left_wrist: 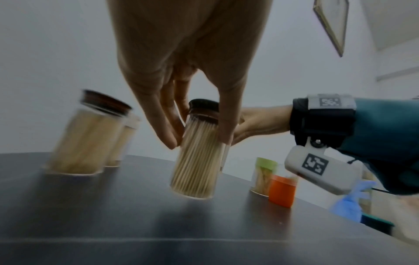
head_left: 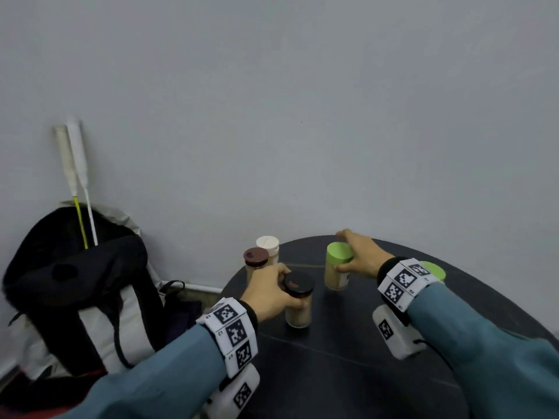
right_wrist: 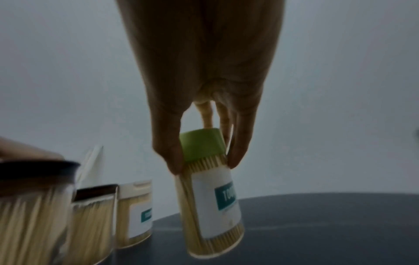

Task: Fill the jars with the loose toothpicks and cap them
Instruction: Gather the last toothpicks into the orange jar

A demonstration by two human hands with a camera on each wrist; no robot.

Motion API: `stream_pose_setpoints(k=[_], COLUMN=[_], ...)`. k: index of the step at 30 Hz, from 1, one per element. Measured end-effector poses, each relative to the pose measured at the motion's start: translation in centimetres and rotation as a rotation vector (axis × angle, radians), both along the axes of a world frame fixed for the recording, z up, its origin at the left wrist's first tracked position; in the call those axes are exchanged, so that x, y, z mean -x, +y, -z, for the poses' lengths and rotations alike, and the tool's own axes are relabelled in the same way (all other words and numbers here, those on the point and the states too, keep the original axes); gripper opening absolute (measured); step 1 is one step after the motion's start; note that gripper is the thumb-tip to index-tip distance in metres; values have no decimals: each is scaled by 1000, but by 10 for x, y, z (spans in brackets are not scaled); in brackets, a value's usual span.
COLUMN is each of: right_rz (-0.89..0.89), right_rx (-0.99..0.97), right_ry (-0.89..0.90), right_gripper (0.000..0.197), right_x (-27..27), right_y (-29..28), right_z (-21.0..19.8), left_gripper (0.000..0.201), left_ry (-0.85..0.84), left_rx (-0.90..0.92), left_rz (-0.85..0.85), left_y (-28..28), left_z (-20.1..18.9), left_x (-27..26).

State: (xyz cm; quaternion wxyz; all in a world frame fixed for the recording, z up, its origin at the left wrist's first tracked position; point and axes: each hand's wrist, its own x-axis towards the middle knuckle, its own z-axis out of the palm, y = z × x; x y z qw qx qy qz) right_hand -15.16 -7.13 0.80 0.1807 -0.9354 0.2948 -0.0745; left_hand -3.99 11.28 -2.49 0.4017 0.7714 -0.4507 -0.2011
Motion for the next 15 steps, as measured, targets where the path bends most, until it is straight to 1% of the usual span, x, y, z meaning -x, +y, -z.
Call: stream_pose_setpoints(k=[1, 4, 7, 11, 15], right_rz=[-13, -34, -21, -20, -39], right_rx=[37, 115, 150, 154, 132], right_ry=[19, 113, 167, 236, 267], right_gripper=[67, 54, 54, 57, 59], right_x=[11, 40, 62, 79, 81], right_y=[-4, -16, -30, -50, -67], right_z=[-8, -29, -38, -34, -25], left_gripper=[39, 39, 39, 41, 42], left_ry=[-3, -23, -3, -7, -20], left_rx=[11, 21, 8, -13, -29], left_rz=[27, 90, 129, 165, 197], left_y=[-7, -33, -60, -93, -115], left_z=[-1, -4, -3, 1, 6], left_x=[9, 34, 54, 76, 86])
